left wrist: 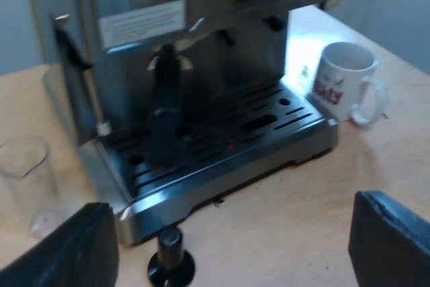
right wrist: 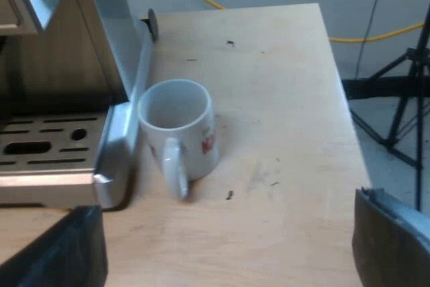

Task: Place mug into machine

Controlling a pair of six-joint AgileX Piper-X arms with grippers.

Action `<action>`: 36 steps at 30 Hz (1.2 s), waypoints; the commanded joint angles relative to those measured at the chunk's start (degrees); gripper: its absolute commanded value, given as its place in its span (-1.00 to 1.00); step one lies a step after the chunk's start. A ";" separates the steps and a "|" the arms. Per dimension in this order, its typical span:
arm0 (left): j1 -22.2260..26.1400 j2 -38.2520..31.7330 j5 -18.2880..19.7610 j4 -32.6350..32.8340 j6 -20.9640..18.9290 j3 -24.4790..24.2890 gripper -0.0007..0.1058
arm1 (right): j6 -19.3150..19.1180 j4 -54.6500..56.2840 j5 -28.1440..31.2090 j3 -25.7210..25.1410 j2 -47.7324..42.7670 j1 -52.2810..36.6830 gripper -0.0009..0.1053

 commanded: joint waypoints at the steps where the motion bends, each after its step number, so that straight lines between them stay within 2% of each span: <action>1: -2.17 3.70 0.65 -2.50 -0.14 -1.39 0.36 | -0.71 -0.46 -3.17 -1.67 2.58 -0.11 0.53; 9: -8.46 14.54 1.60 -9.09 -0.14 -4.65 0.36 | -0.71 -0.46 -5.34 -3.85 9.72 -0.11 0.53; 20: -18.89 26.75 1.94 -17.35 -0.02 -7.75 0.36 | -0.71 -0.46 -5.48 -4.18 13.68 -0.11 0.53; 28: -25.40 34.91 -0.38 -20.66 0.13 -7.74 0.36 | -0.71 -0.57 -5.48 -4.18 14.86 -0.11 0.53; 32: -27.53 37.46 -1.57 -21.76 0.13 -7.74 0.36 | -0.71 -0.64 -5.48 -4.18 16.03 -0.11 0.53; 36: -27.69 38.20 -1.97 -22.14 0.13 -7.74 0.36 | -0.71 -0.94 -5.36 -4.31 18.31 0.38 0.53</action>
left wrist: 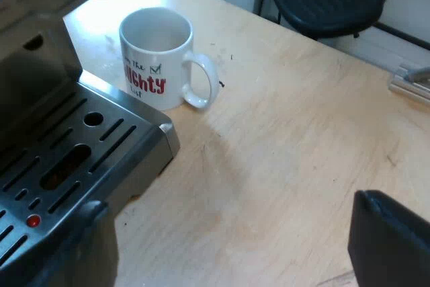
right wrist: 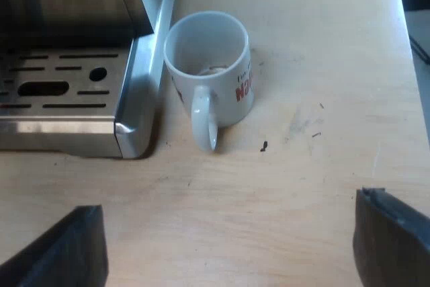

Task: Place mug into machine

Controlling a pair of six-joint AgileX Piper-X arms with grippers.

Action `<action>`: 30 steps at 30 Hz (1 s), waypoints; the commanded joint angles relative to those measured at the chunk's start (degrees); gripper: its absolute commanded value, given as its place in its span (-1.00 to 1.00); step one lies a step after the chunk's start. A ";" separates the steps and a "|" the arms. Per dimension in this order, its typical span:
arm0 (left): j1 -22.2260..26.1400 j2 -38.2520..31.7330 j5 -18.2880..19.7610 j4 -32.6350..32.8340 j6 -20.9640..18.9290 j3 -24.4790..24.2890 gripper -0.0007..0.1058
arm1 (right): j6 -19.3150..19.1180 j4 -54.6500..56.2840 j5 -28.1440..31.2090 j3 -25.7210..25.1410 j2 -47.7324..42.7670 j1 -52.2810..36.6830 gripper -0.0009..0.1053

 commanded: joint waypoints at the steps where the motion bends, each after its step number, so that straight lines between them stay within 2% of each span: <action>1: -0.16 -0.09 -0.94 -1.60 -0.11 -0.35 0.36 | -0.61 -0.80 -0.49 -0.82 1.37 0.49 0.53; 7: -0.16 -0.09 -0.94 -2.03 -0.11 -0.35 0.36 | 0.57 -2.01 1.51 -0.82 5.28 3.18 0.53; 21: -0.16 -0.09 -0.94 -1.98 -0.11 -0.35 0.36 | 10.61 -9.70 12.87 -0.82 17.47 16.39 0.53; 26: -0.16 -0.09 -0.94 -0.80 -0.11 -0.35 0.36 | 11.65 -11.44 12.85 -0.82 22.88 16.44 0.53; 30: -0.16 -0.09 1.11 -0.07 -0.11 -0.35 0.36 | 11.63 -12.97 12.85 -0.82 27.06 16.44 0.53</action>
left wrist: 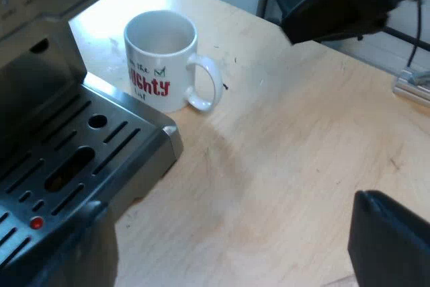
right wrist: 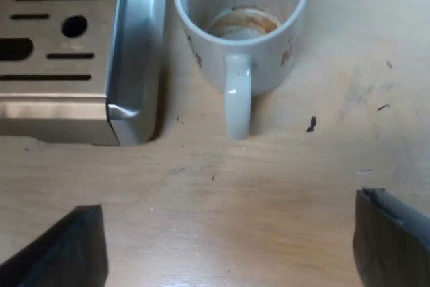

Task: Place mug into machine

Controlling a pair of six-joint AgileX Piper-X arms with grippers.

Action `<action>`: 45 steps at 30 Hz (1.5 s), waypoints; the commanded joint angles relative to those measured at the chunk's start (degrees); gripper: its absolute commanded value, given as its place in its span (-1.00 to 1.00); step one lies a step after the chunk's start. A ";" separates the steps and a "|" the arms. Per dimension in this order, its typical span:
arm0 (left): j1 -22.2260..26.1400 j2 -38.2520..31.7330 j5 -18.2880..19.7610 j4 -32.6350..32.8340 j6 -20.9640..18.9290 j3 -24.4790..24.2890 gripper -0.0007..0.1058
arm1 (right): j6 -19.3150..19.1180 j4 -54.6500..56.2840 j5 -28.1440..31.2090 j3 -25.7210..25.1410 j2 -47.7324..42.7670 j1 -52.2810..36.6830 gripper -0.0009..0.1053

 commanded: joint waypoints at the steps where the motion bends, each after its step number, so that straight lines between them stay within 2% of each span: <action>1: -0.16 -0.06 0.91 -0.03 -0.16 -0.35 0.36 | 0.00 -1.76 0.55 -0.55 1.40 0.10 0.53; 11: -0.16 -0.06 0.93 0.39 -0.16 -0.35 0.36 | 0.00 -8.55 0.00 -0.55 9.04 -0.10 0.53; 16: -0.16 -0.06 0.93 0.39 -0.16 -0.35 0.36 | -1.29 -11.84 0.03 -0.55 12.74 -0.13 0.53; 26: -0.16 -0.06 0.93 0.39 -0.16 -0.35 0.36 | -1.29 -17.35 1.90 -0.55 20.62 -0.13 0.44; 34: -0.16 -0.06 0.93 0.39 0.65 -0.35 0.36 | -1.39 -18.99 0.46 -0.55 24.14 -4.07 0.44; 38: -0.16 -0.06 0.93 0.39 0.77 -0.35 0.36 | -1.39 -21.09 -2.58 -0.55 25.44 -5.89 0.44; 45: -0.16 -0.06 0.93 0.39 1.15 -0.35 0.36 | -2.23 -23.79 -2.57 -0.55 28.31 -5.90 0.44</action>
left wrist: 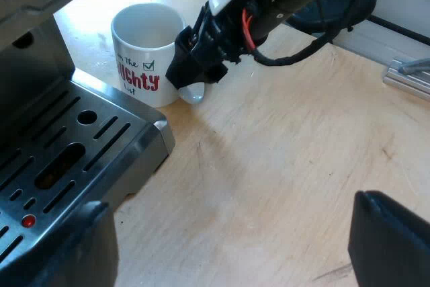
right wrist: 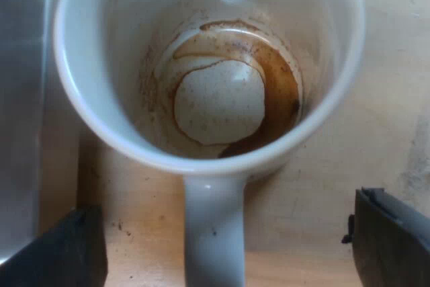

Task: Place mug into machine

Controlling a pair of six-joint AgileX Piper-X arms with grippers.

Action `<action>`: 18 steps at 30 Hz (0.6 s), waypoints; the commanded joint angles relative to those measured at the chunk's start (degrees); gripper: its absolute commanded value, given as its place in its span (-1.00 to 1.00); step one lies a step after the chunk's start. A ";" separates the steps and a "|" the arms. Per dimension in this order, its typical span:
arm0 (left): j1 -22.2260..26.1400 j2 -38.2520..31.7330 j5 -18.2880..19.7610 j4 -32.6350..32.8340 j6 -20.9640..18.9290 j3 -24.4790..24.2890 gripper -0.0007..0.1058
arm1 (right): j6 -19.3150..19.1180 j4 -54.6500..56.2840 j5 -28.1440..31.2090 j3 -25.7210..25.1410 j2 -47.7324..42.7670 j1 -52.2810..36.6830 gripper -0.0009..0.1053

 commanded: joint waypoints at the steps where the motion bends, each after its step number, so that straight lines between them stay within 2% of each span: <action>1: -0.16 -0.06 0.23 -0.13 -0.13 -0.35 0.36 | -0.76 -0.88 -0.55 -0.55 1.15 -0.19 0.44; 10: -0.16 -0.06 0.23 -0.13 -0.13 -0.35 0.36 | -0.76 -2.03 -0.55 -0.55 4.08 -0.19 0.42; 13: -0.16 -0.06 0.23 -0.13 -0.13 -0.35 0.36 | -0.76 -4.01 -0.12 -0.55 4.05 -0.19 0.20; 15: -0.16 -0.06 0.23 -0.13 -0.13 -0.35 0.36 | -0.76 -4.33 0.00 -0.55 4.05 -0.19 -0.05; 18: -0.16 -0.06 0.23 -0.13 -0.13 -0.35 0.36 | -0.76 -4.33 0.00 -0.55 4.05 -0.19 -0.30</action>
